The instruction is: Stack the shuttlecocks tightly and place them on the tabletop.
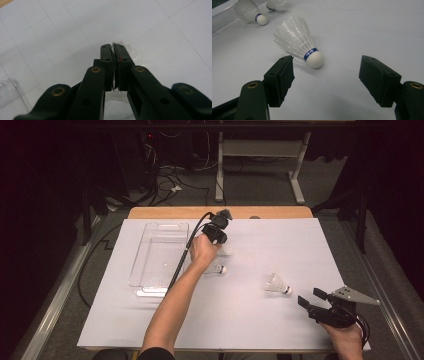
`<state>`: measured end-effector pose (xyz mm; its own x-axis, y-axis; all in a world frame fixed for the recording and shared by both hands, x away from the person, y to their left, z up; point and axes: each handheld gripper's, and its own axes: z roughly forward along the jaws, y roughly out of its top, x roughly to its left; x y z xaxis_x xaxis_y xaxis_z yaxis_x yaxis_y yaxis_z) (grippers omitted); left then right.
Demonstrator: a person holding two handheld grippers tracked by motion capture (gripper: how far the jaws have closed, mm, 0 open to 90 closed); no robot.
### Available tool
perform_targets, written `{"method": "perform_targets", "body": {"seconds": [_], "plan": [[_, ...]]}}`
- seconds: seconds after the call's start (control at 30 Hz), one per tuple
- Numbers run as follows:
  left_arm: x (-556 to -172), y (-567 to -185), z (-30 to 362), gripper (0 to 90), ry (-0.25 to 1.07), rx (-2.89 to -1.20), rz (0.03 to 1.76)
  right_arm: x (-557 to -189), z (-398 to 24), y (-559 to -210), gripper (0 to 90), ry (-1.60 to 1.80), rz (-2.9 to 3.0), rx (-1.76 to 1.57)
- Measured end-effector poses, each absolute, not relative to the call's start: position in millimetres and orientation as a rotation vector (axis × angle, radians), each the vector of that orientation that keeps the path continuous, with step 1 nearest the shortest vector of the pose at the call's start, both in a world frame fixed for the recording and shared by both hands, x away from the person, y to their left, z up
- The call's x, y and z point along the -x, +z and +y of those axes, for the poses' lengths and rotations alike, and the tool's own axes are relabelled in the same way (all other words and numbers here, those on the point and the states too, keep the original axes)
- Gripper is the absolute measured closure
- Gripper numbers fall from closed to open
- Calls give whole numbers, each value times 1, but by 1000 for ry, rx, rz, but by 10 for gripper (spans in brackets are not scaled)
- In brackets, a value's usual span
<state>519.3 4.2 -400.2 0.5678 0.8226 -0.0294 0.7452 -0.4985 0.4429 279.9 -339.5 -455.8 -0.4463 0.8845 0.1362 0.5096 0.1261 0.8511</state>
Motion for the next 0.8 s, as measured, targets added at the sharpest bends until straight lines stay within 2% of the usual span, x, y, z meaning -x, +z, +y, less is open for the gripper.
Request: {"method": "perform_targets", "body": {"seconds": [0.17, 0.27, 0.5, 0.63, 0.8], "plan": [[-520, -403, 0, 847, 255, -2389, 1268, -280, -339, -456, 283, 1255, 2010, -1345], [-520, -405, -5, 781, 251, -2388, 1273, -280, -339, -456, 283, 1250, 2013, -1351], [-521, -410, -11, 719, 260, -2394, 1282, -280, -339, -456, 283, 1251, 2010, -1352], [-521, -412, -12, 653, 272, -2407, 1286, -280, -338, -456, 284, 1246, 2011, -1349], [-521, -413, -12, 627, 277, -2415, 1266, -281, -337, -457, 285, 1243, 2019, -1343]]}}
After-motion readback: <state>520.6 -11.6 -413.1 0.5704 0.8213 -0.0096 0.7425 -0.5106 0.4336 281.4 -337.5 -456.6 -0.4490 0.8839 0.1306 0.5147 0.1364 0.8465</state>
